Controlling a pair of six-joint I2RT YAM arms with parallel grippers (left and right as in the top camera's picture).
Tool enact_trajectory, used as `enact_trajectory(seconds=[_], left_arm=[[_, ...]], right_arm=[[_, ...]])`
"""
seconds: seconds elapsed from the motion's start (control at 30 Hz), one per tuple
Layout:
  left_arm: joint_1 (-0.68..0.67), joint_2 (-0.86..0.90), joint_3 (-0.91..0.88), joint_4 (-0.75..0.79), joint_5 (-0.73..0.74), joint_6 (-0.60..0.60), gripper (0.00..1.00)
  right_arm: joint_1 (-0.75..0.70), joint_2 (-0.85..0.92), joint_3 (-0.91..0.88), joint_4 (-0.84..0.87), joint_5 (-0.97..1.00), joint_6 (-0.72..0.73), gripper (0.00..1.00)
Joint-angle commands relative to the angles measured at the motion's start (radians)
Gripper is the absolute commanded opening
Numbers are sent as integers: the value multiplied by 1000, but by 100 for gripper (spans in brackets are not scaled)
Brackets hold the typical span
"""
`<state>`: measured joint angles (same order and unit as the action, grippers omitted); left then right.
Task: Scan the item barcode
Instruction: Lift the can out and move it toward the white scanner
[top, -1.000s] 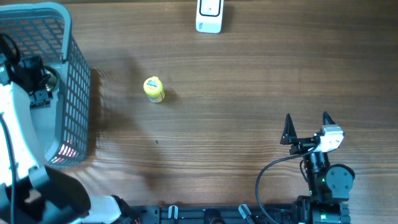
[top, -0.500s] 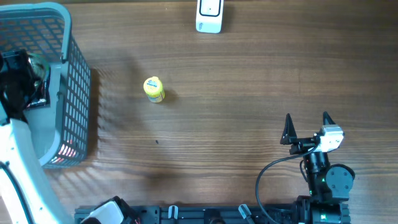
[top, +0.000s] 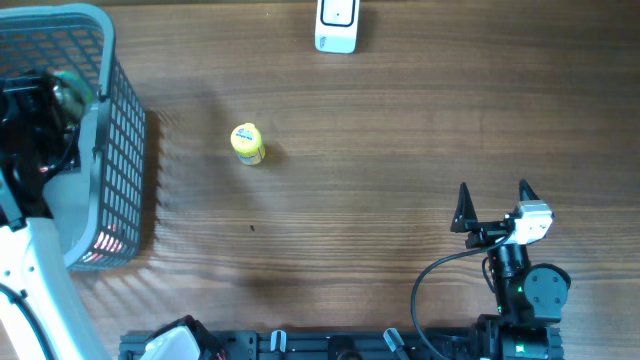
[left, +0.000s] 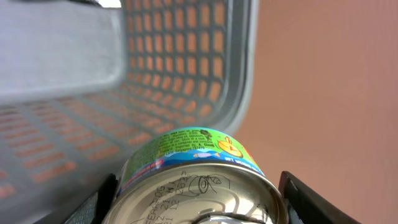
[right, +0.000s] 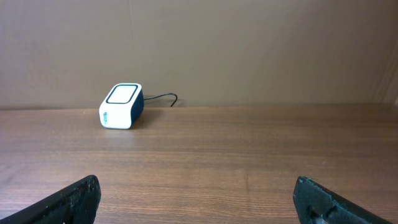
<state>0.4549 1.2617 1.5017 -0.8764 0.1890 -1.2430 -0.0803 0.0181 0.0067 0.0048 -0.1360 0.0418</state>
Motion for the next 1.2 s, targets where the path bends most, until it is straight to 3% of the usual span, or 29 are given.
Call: enact_trajectory(seconds=[0.0,0.23,0.4,0.63,1.17], left_arm=[[-89,-26,25,50,32,3,53],[-317,-22,25,142,-9,1,53],[-525,-5,25,146,-247,2,53],[-789,111,24,145,-427,6,54],[-1022,485,24,88,-455,5,57]], right_arm=[[-5,-8,-2,3,9,12,100],[-5,-8,-2,3,9,12,100],[-5,-8,-2,3,9,12,100],[-5,-8,-2,3,9,12,100],[-5,-8,-2,3,9,12,100]])
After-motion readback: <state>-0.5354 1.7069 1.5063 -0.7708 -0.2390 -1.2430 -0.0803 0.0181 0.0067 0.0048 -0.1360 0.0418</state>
